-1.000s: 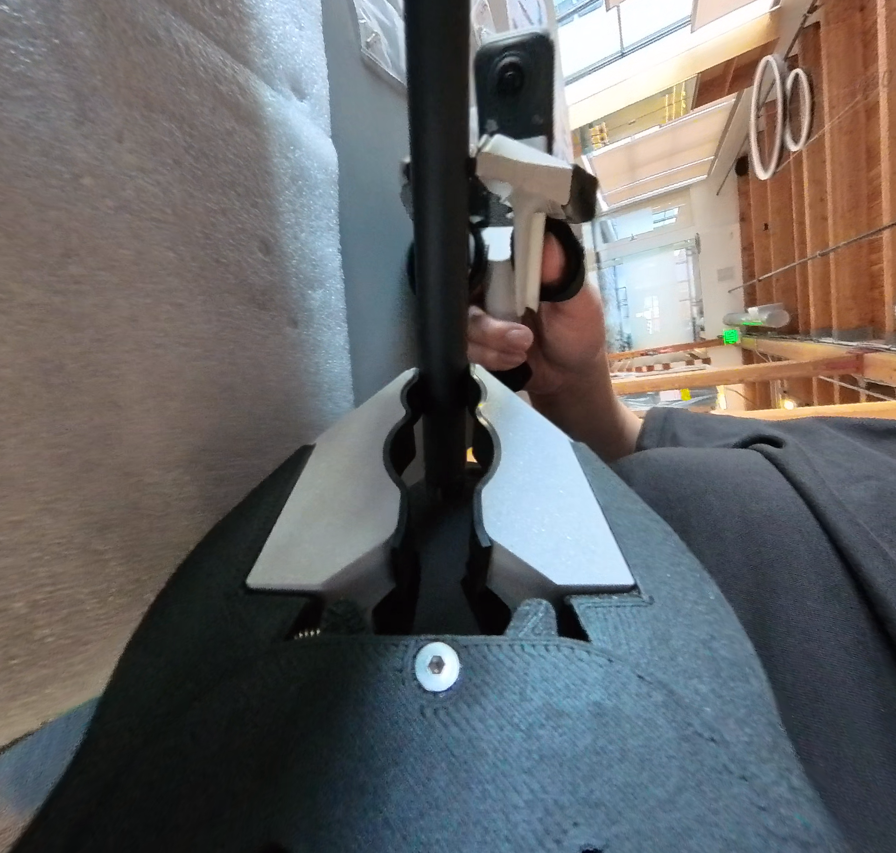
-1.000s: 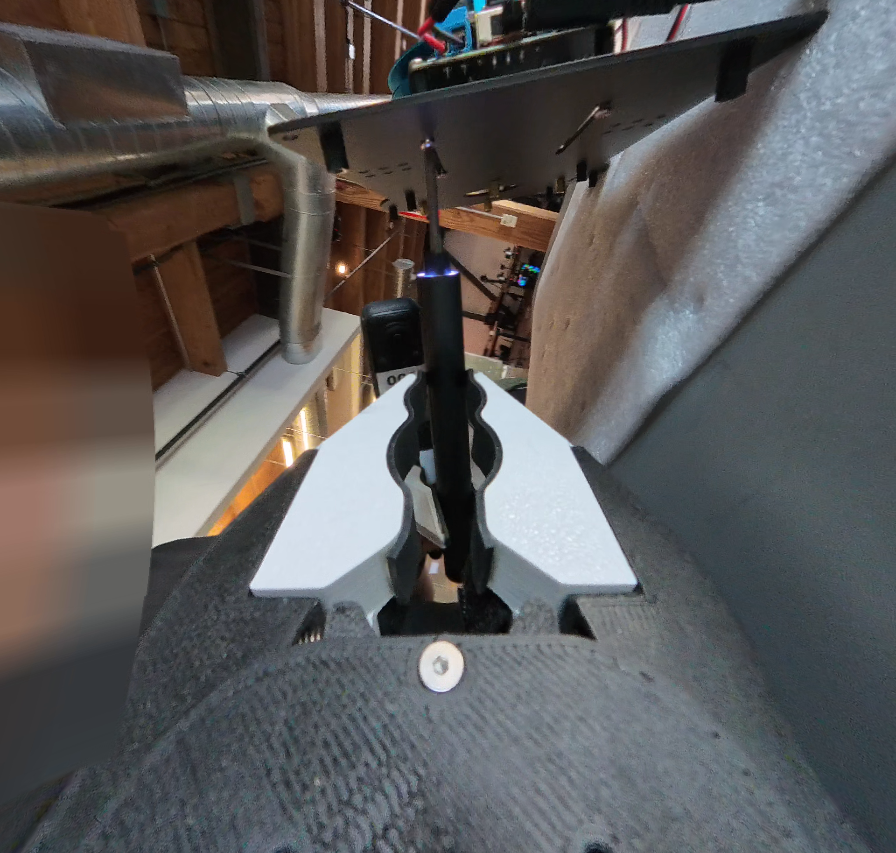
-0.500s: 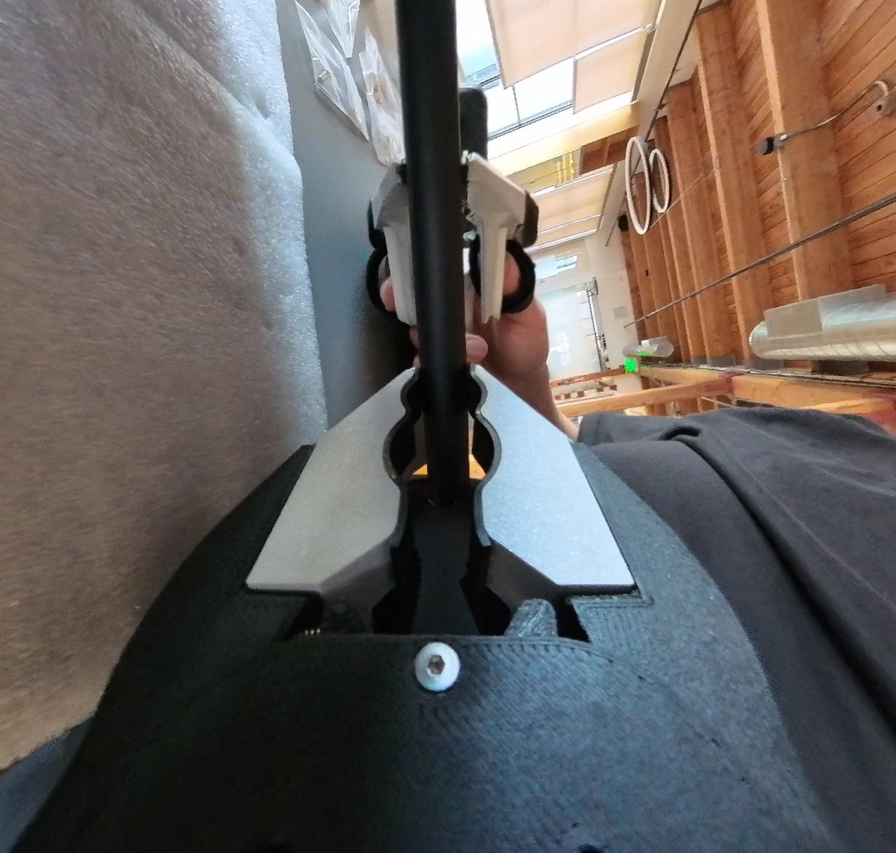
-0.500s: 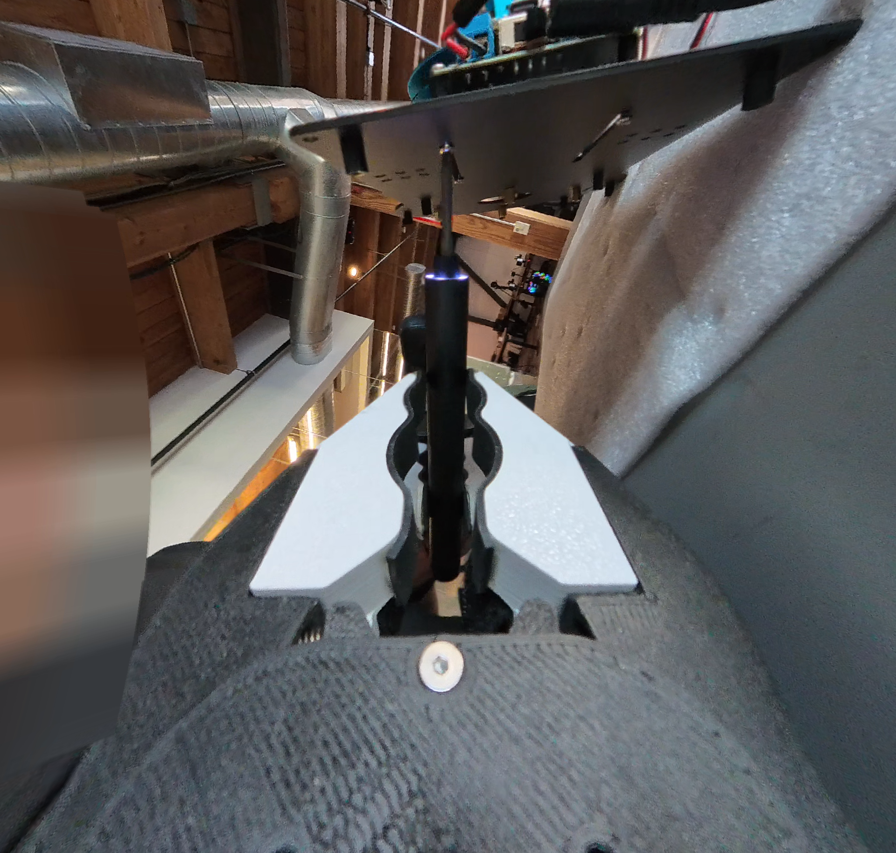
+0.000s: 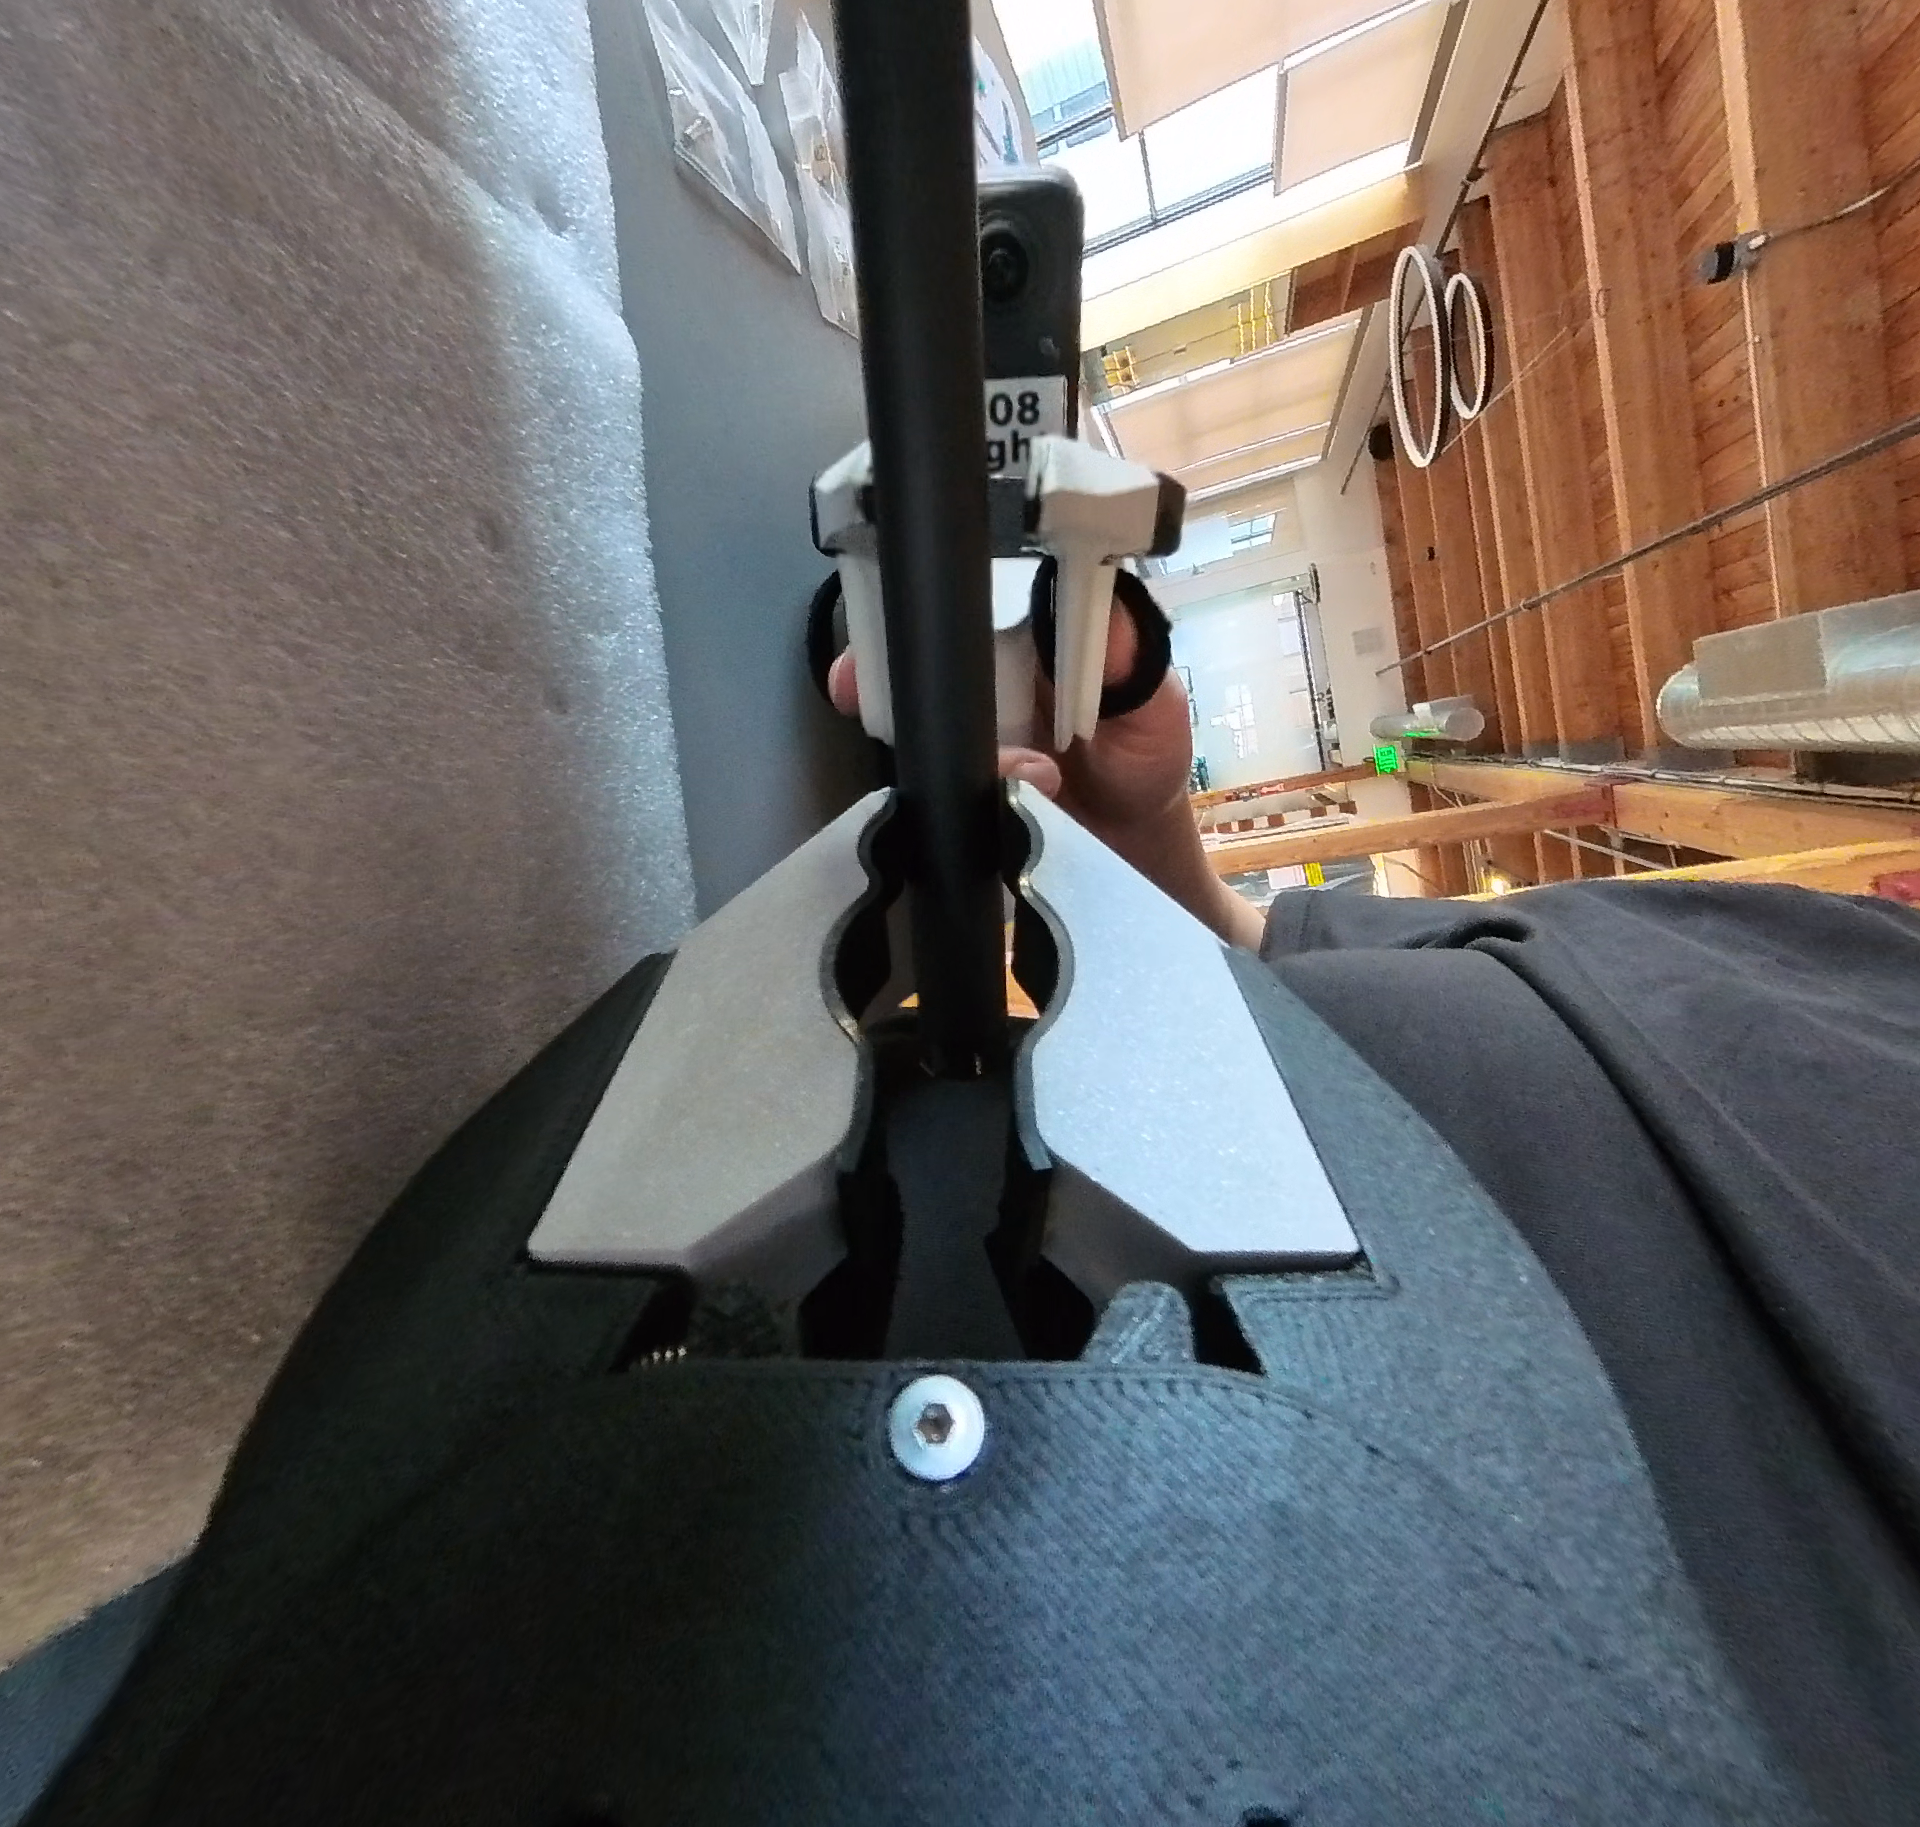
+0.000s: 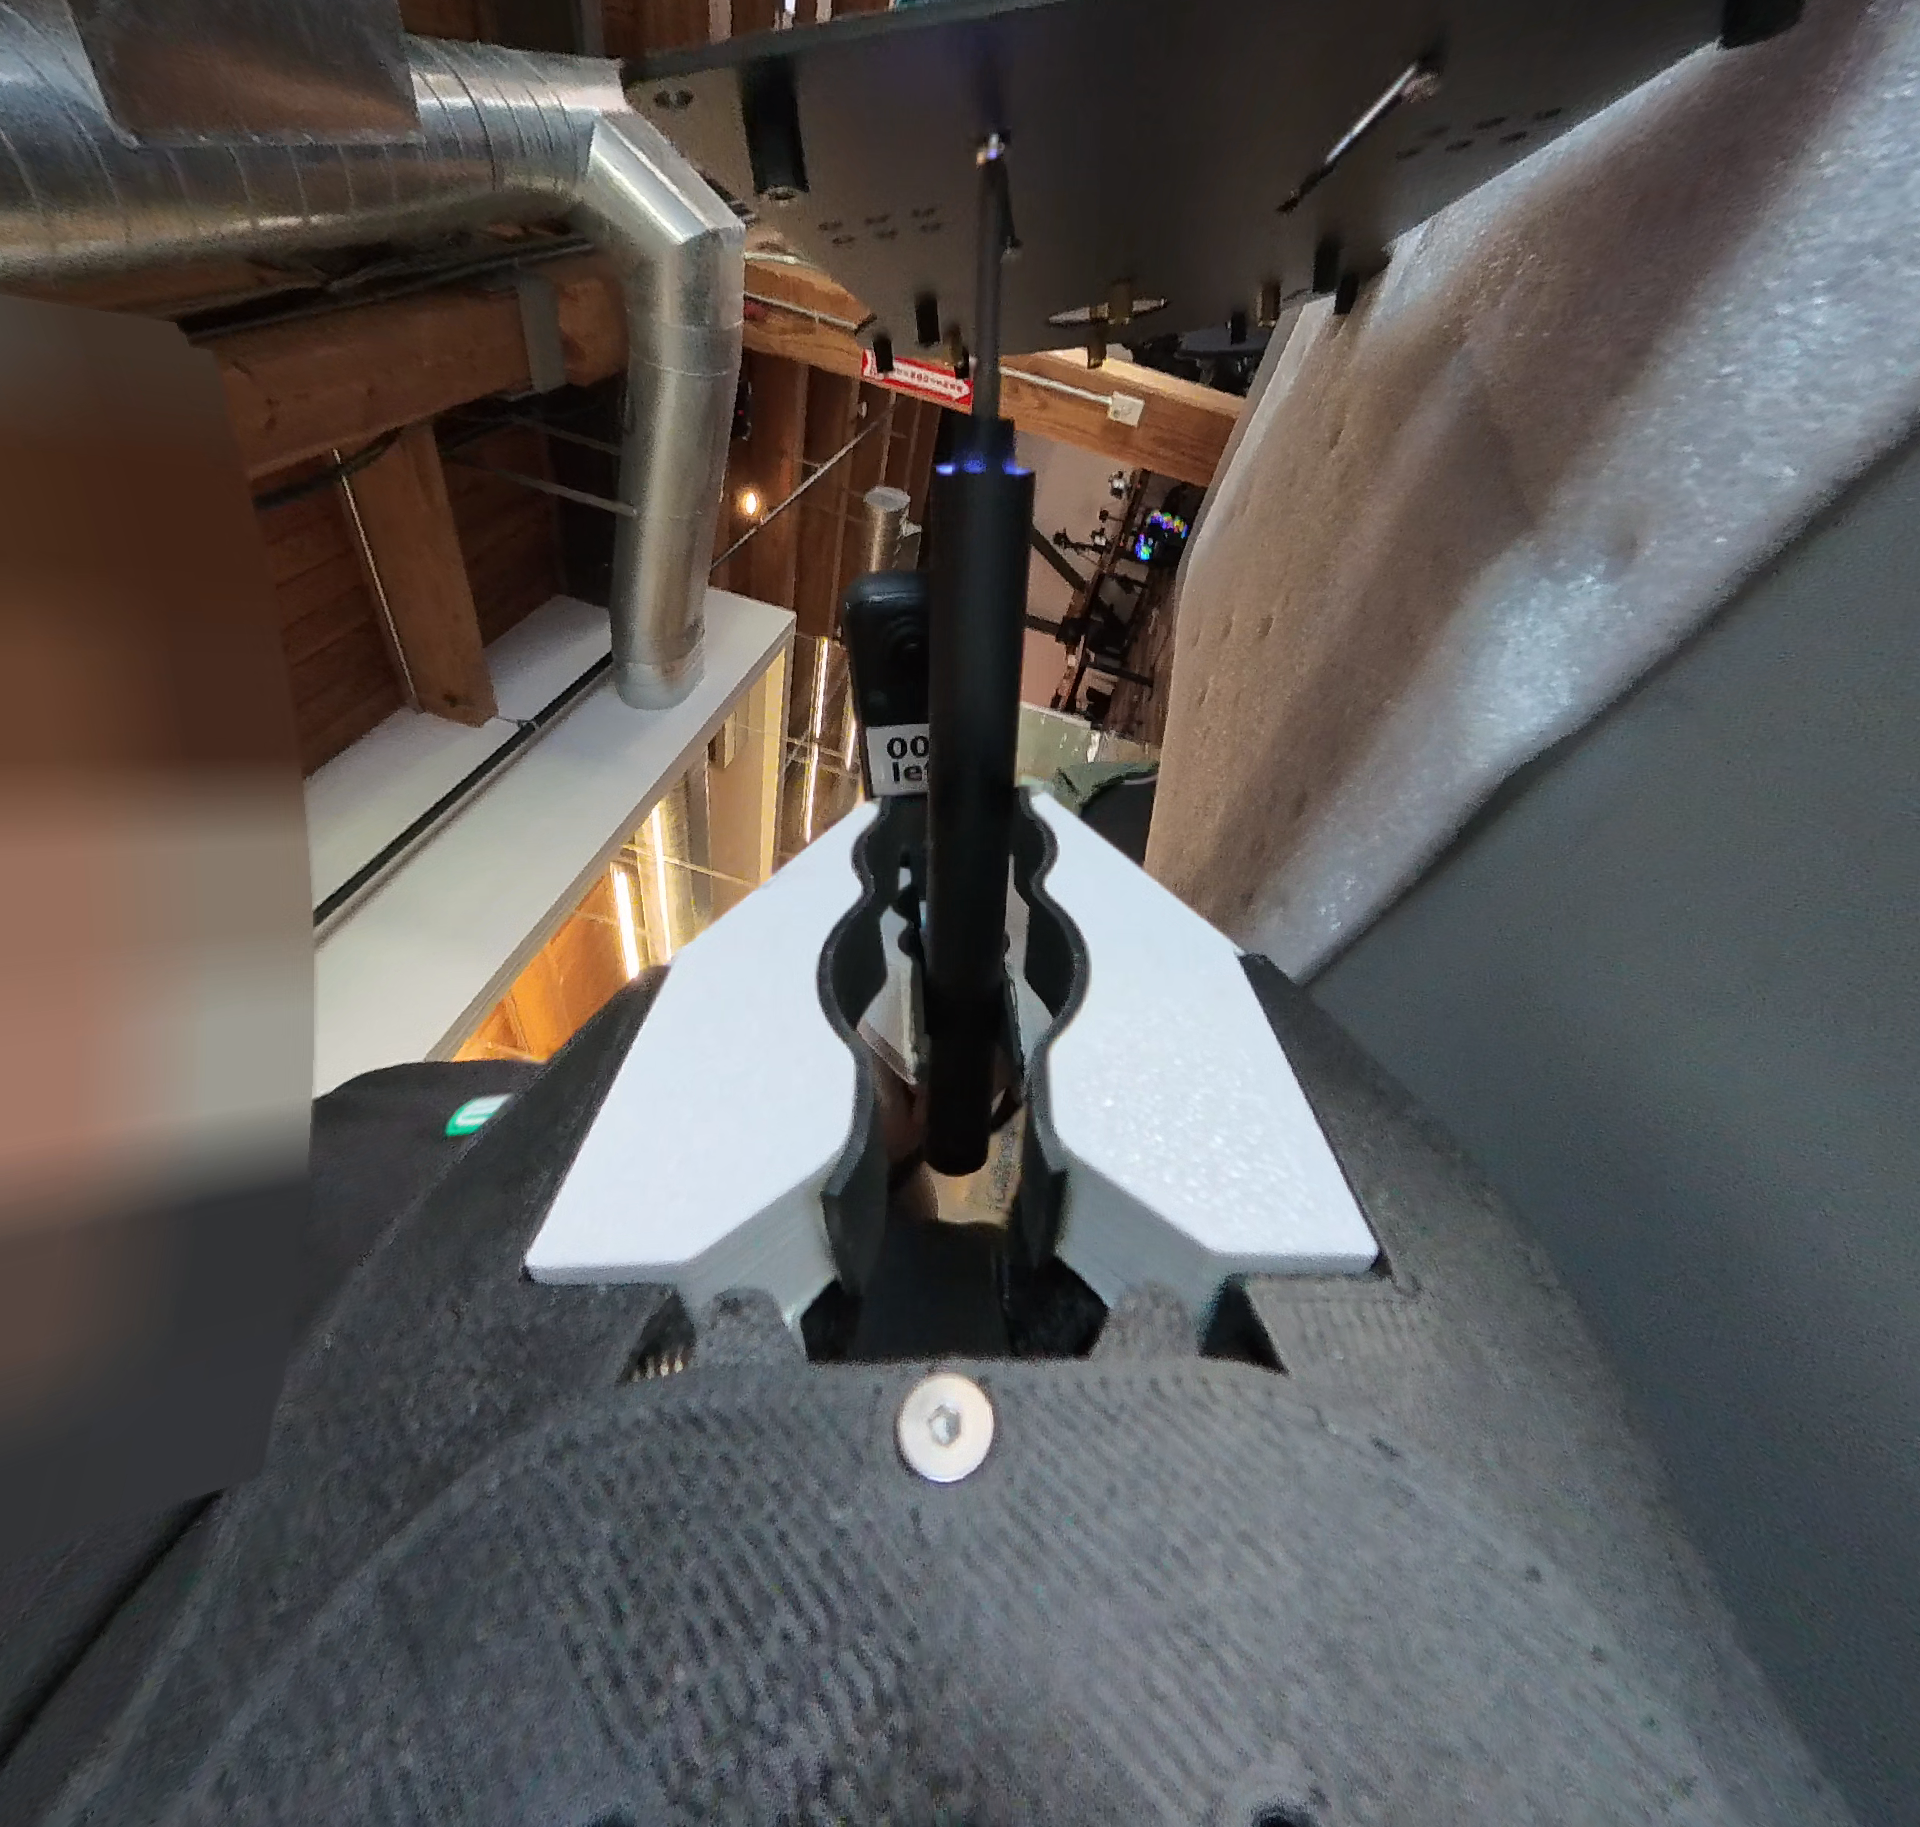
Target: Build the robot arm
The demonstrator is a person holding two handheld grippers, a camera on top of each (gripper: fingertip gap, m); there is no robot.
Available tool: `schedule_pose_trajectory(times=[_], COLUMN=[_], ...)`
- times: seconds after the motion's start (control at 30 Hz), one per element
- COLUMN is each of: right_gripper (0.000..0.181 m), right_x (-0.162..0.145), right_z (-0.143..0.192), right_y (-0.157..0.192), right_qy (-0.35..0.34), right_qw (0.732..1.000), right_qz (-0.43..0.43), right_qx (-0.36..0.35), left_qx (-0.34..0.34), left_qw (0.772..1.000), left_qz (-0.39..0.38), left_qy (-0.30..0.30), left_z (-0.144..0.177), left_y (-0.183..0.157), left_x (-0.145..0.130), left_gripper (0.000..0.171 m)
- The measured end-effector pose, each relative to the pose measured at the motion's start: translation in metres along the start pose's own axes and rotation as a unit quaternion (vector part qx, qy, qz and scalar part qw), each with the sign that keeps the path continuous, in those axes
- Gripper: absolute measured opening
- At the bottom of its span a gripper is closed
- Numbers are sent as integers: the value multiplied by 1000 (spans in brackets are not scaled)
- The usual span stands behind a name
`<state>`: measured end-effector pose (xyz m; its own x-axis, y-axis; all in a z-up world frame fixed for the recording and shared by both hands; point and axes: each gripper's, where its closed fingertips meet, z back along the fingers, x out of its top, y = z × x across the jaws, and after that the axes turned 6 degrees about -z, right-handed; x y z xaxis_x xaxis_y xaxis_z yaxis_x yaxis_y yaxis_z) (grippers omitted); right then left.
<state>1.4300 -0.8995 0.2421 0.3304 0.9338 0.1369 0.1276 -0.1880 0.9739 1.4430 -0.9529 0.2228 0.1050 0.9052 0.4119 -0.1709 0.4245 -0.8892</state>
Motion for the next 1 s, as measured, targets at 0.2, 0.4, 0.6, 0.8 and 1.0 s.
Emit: schedule_pose_trajectory(times=[0.2,0.4,0.6,0.8,1.0], right_gripper=[15,16,15,15,15], right_x=[-4,-4,-4,-4,-4], right_z=[-1,1,2,1,1], right_y=[-2,-1,-1,-2,-3], right_qy=[19,23,30,34,31], right_qw=[1000,1000,999,999,999], right_qz=[5,-20,-38,-31,-26], right_qx=[-8,7,15,11,5], left_qx=[-18,-30,-41,-42,-38], left_qw=[1000,999,999,999,999], left_qz=[13,19,25,26,24], left_qy=[-3,-1,-3,-7,-4], left_z=[0,-1,-2,-1,-1], left_y=[-2,-3,-5,-4,-3], left_x=[1,0,1,1,1], left_gripper=[16,16,16,16,16])
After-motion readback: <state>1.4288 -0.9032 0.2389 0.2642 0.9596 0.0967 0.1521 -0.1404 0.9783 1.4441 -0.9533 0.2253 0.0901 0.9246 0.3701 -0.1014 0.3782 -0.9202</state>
